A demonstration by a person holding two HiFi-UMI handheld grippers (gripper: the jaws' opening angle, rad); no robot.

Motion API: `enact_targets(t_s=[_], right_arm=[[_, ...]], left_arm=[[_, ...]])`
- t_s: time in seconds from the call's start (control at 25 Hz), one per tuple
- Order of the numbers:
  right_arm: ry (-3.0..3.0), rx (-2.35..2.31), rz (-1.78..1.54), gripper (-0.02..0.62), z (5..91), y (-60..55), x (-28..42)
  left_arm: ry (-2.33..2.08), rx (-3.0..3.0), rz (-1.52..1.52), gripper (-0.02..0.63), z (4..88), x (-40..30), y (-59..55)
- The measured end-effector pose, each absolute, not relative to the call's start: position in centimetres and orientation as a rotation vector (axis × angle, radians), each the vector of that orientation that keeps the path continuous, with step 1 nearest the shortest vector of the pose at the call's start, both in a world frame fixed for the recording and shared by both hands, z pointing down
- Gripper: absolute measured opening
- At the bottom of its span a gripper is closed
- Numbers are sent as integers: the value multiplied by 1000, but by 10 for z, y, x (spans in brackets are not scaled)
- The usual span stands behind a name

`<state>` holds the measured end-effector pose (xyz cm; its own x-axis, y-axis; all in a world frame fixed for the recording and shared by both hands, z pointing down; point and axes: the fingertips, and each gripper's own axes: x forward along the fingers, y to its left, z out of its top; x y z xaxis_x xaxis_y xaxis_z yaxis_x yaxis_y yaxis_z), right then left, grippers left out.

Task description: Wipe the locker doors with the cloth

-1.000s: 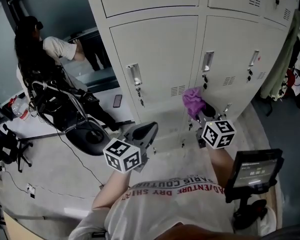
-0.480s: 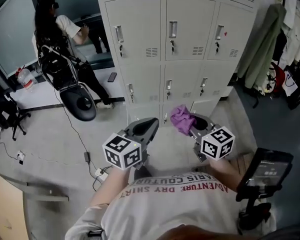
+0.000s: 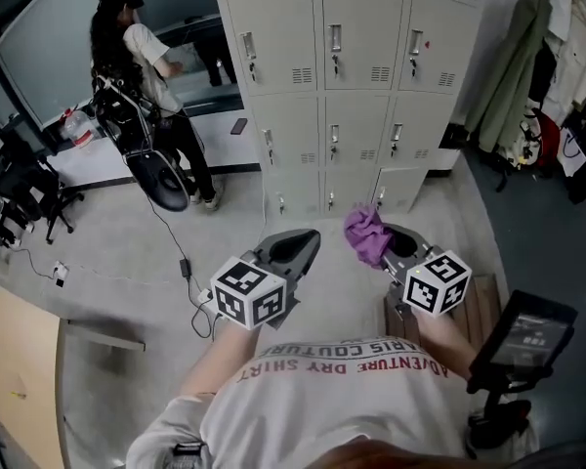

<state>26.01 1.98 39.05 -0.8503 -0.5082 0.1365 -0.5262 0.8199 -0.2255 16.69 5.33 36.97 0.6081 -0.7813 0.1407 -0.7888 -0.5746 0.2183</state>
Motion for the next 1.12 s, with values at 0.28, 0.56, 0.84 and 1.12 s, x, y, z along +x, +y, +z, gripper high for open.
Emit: enact_targets(t_s=[0.28, 0.56, 0.84, 1.12], right_arm=[[-2899, 877, 418, 71, 393, 119, 237], [-2892, 928, 477, 71, 395, 240, 182], [-2930, 884, 408, 71, 362, 342, 175], [-2943, 853, 383, 71, 342, 438, 240]], left_arm=[[-1230, 2564, 78, 2, 379, 141, 153], [-1207, 2572, 109, 2, 380, 76, 267], [-1234, 2630, 85, 2, 343, 81, 370], [-1252, 2670, 27, 2, 323, 155, 467]])
